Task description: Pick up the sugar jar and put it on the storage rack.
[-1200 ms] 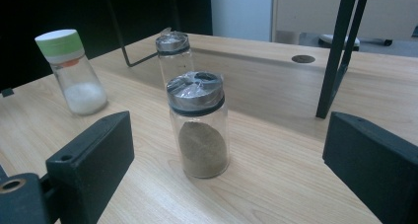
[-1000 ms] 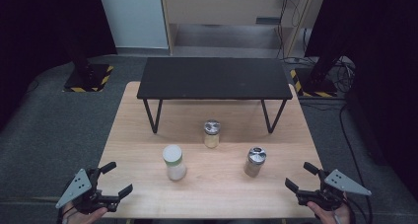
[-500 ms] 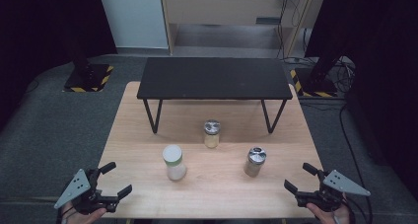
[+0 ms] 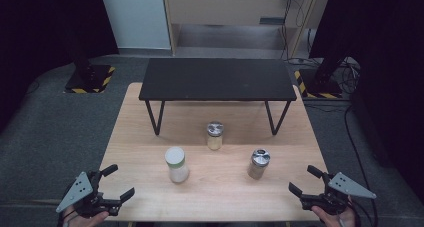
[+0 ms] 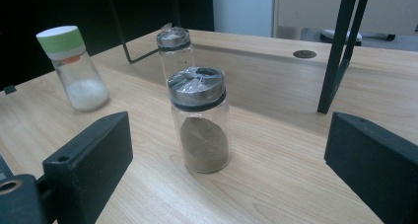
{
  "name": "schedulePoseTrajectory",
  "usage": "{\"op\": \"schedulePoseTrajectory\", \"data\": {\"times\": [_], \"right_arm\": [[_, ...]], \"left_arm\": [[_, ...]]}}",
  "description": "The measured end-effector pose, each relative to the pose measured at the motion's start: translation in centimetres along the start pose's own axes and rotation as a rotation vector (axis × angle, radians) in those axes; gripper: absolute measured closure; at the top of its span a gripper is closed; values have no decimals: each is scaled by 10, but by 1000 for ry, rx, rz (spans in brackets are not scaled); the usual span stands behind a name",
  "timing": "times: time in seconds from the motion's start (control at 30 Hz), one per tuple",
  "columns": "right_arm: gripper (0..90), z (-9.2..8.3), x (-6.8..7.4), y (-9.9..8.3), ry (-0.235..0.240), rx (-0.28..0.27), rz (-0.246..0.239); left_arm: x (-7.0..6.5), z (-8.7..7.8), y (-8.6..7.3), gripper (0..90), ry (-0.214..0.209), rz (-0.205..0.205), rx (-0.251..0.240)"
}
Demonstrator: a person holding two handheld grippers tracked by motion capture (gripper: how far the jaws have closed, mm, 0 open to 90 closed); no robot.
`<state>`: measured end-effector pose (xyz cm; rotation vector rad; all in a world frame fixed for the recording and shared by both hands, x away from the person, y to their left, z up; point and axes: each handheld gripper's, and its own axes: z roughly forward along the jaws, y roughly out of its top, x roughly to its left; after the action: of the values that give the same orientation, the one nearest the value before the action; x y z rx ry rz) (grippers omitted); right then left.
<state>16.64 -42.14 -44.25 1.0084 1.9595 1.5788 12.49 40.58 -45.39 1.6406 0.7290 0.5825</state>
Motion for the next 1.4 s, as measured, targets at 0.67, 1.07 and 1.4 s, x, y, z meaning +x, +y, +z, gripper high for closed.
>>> {"op": "schedulePoseTrajectory", "data": {"times": [0.67,1.07,1.4], "right_arm": [[50,0,0,-1,-1,-6,11],[50,-2,4,0,-12,-1,-2],[50,-7,9,-1,-32,2,-2]], "left_arm": [[-2,1,21,19,-3,12,2],[5,-1,56,19,-8,33,-11],[12,11,76,18,-45,40,2]]}}
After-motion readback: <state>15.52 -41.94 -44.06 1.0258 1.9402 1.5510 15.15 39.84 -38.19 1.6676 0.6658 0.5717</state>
